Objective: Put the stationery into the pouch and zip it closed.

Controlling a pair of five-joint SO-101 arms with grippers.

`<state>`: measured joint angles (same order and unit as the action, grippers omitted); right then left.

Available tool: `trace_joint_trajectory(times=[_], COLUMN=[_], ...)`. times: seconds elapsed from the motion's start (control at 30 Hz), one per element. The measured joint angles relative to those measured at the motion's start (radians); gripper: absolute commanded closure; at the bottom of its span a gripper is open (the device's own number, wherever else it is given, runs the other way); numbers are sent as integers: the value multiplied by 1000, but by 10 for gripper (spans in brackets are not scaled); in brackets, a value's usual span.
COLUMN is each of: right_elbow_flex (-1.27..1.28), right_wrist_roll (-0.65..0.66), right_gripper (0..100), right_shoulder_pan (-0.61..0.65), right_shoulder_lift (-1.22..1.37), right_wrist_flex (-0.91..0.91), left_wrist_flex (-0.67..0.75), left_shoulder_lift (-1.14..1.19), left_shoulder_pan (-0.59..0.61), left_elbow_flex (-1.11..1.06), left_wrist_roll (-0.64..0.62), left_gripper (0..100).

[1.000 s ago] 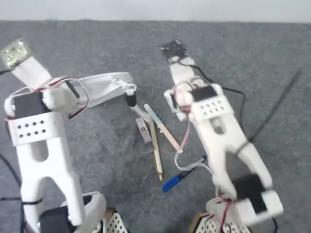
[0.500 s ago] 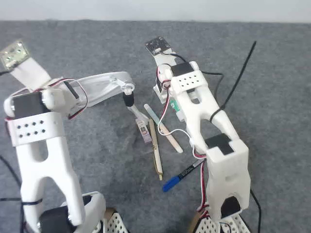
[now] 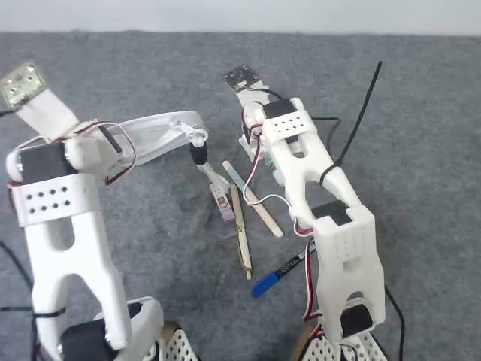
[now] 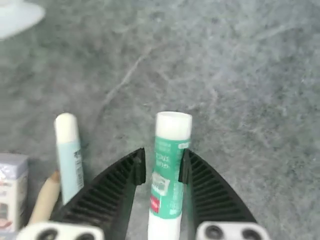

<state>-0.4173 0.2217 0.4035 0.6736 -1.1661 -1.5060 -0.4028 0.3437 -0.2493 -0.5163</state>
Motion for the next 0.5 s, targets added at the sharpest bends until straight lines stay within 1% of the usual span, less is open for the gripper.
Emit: trace_joint_trajectory(times=[0.5], right_elbow_flex=[-5], right_wrist_roll=[2], right_gripper=[897], right_shoulder_pan=[-2], right_shoulder_lift=[44], right_wrist_flex=[9], left_wrist_flex=[9], left_shoulder_lift=[0], left_shoulder_pan=[0], left_elbow_flex=[-6], left_wrist_roll=[0], left_gripper=[989])
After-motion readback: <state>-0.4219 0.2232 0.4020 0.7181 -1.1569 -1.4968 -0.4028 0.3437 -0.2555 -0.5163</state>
